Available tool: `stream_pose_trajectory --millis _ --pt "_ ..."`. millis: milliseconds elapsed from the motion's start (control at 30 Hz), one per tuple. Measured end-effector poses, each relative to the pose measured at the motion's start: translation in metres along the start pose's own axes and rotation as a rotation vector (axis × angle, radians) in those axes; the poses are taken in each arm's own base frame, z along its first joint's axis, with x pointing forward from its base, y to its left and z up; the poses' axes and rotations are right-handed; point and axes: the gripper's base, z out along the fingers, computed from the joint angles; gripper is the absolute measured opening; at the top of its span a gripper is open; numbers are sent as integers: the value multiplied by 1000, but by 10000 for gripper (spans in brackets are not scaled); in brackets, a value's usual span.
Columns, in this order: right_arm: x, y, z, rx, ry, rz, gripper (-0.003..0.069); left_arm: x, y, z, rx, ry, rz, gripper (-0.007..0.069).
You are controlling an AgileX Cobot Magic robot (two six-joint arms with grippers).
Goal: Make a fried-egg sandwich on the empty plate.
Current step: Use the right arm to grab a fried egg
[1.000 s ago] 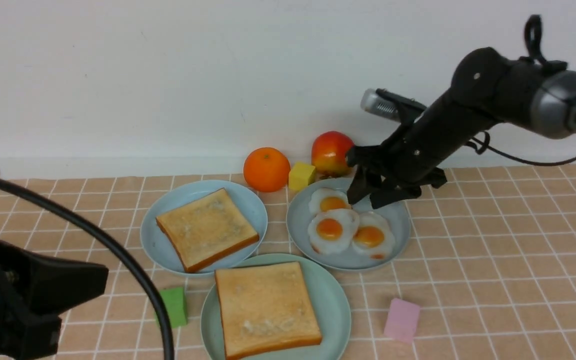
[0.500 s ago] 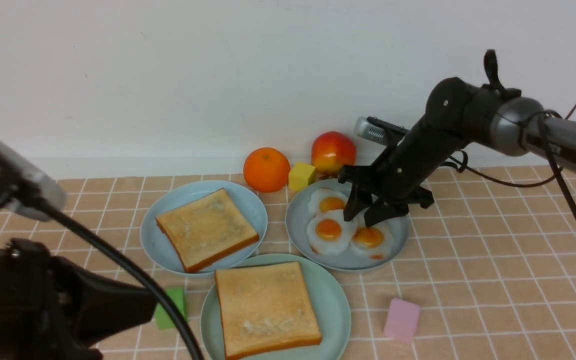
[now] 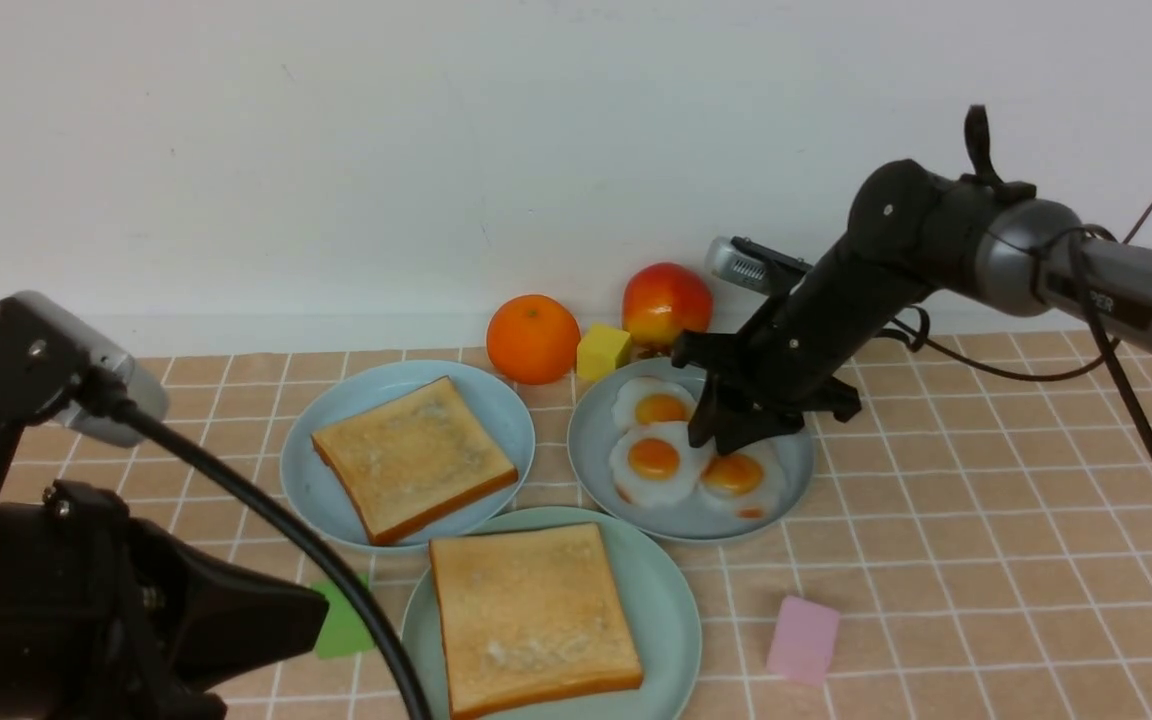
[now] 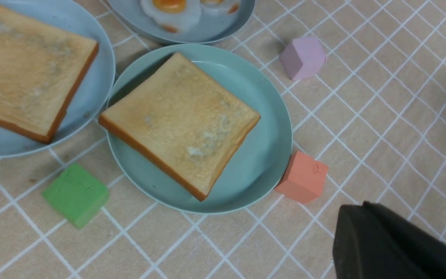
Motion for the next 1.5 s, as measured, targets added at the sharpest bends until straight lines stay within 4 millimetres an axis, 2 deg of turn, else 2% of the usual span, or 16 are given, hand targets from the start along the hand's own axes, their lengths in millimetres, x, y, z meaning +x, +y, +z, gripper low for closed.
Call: stream_pose_trajectory --millis 467,567,700,733,900,1033,1200,1300,1367,1433,1500 --pt "0 0 1 -10 -1 0 212 0 0 0 3 3 0 -10" --pt "0 -1 1 5 -2 -11 158 1 -1 0 6 7 0 -7" --pt "-1 -2 1 20 -6 -21 0 1 -1 0 11 12 0 -6" --pt "-1 -3 1 21 -6 -22 -8 1 -1 0 12 13 0 -6" --pt "-1 -2 -1 24 -9 -31 -13 1 -1 0 13 14 0 -3" --pt "-2 3 -12 24 -29 -53 -13 2 -1 0 15 18 1 -3" --pt "-3 19 -45 19 -80 -109 -13 2 -2 0 18 23 2 0" --pt "1 24 -57 33 -70 -101 -12 2 -2 0 18 23 2 6" --pt "4 24 -58 40 -53 -42 -7 2 -2 0 19 24 2 8" --pt "13 25 -48 72 -20 120 12 2 -2 0 20 24 3 11" --pt "17 27 -42 95 -8 170 27 2 -2 0 19 23 3 13"
